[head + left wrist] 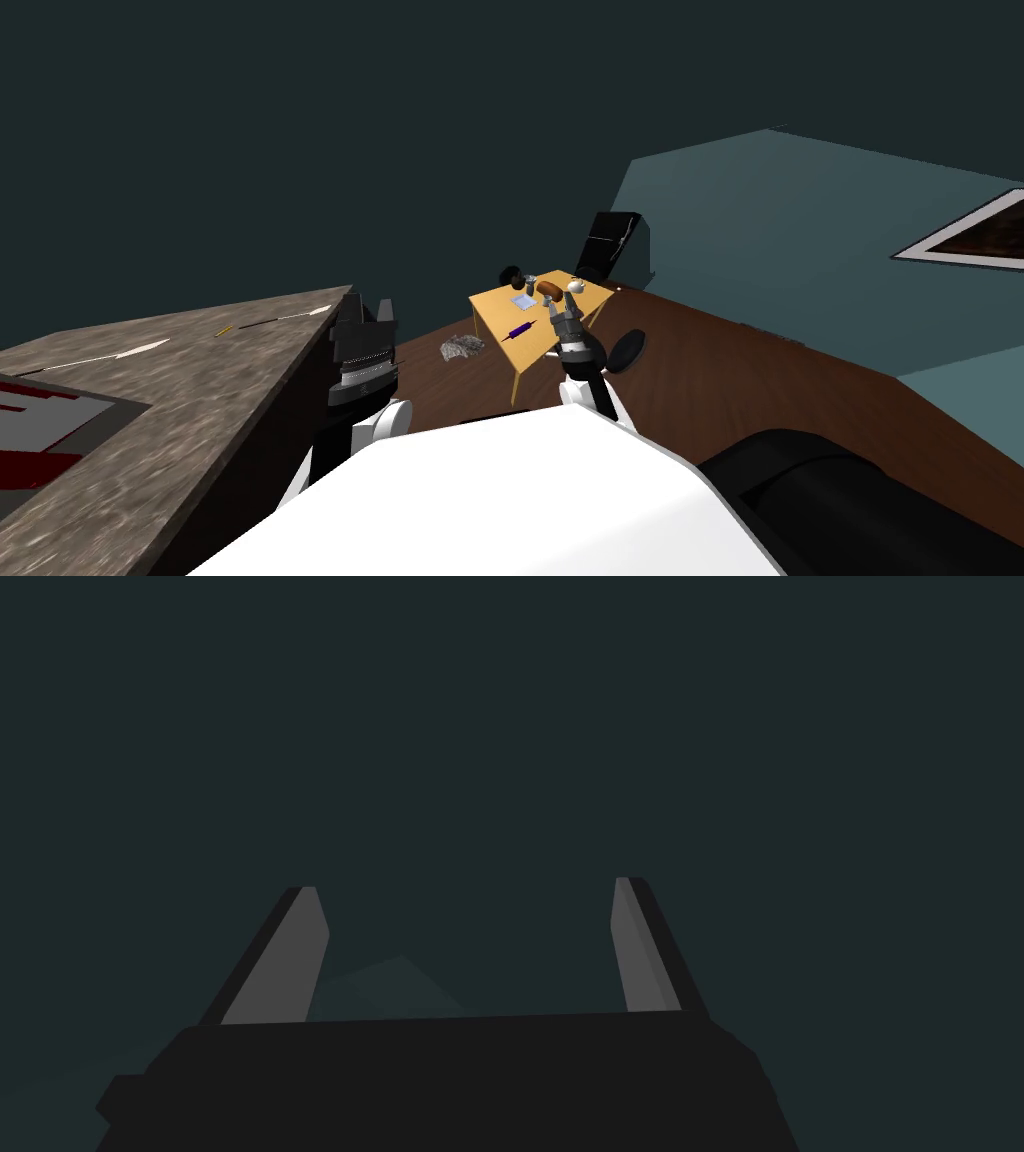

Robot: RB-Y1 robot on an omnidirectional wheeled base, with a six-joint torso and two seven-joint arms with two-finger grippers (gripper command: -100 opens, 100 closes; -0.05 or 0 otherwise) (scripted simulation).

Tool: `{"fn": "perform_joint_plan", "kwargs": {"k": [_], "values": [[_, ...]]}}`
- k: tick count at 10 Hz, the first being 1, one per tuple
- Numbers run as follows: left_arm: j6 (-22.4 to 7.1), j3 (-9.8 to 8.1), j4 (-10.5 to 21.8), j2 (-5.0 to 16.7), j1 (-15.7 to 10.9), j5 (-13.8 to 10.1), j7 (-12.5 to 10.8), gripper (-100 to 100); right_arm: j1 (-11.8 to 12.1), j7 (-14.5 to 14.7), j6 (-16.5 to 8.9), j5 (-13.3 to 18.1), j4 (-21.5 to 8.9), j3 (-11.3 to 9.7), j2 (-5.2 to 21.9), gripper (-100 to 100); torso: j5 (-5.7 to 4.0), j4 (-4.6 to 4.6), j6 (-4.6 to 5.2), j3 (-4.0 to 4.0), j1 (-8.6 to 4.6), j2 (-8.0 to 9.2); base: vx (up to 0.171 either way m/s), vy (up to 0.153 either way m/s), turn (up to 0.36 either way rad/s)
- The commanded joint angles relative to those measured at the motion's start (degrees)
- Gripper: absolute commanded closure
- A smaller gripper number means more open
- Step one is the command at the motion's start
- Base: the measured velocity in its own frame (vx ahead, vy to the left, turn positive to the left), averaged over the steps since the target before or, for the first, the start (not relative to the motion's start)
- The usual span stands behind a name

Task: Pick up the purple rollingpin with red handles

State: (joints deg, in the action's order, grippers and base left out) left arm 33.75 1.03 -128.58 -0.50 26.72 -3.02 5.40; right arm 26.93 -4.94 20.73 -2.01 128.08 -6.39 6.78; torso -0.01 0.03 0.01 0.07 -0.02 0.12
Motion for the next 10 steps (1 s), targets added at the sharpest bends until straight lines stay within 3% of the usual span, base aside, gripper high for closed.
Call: {"fn": "perform_joint_plan", "kwargs": {"k": [1,2,3,4,10], "values": [[0.0,0.0,0.0,0.0,0.0,0.0,0.0,0,-0.6,0.9,-0.8,0.3,-1.2,-1.1,2.9,-100,0.0,0.0,0.0,0.0,0.0,0.0,-0.044,0.009,0.113],[0.0,0.0,0.0,0.0,0.0,0.0,0.0,0,-0.6,0.9,-0.8,0.3,-1.2,-1.1,3.4,-100,0.01,0.0,-0.02,0.01,0.03,0.03,-0.038,0.005,0.07],[0.0,0.0,0.0,0.0,0.0,0.0,0.0,0,-1.0,1.6,-1.4,0.5,-2.5,-2.1,6.0,-100,0.0,0.0,0.0,0.01,0.02,0.02,-0.043,0.005,0.147],[0.0,0.0,0.0,0.0,0.0,0.0,0.0,0,-1.0,1.6,-1.4,0.5,-2.5,-2.1,6.5,-100,0.0,0.0,-0.02,0.01,0.02,0.03,-0.037,-0.001,0.069],[0.0,0.0,0.0,0.0,0.0,0.0,0.0,0,-2.4,4.5,-3.6,1.4,-6.8,-5.7,16.4,-100,0.0,0.02,-0.01,0.05,0.0,0.1,-0.049,0.0,0.132]]}}
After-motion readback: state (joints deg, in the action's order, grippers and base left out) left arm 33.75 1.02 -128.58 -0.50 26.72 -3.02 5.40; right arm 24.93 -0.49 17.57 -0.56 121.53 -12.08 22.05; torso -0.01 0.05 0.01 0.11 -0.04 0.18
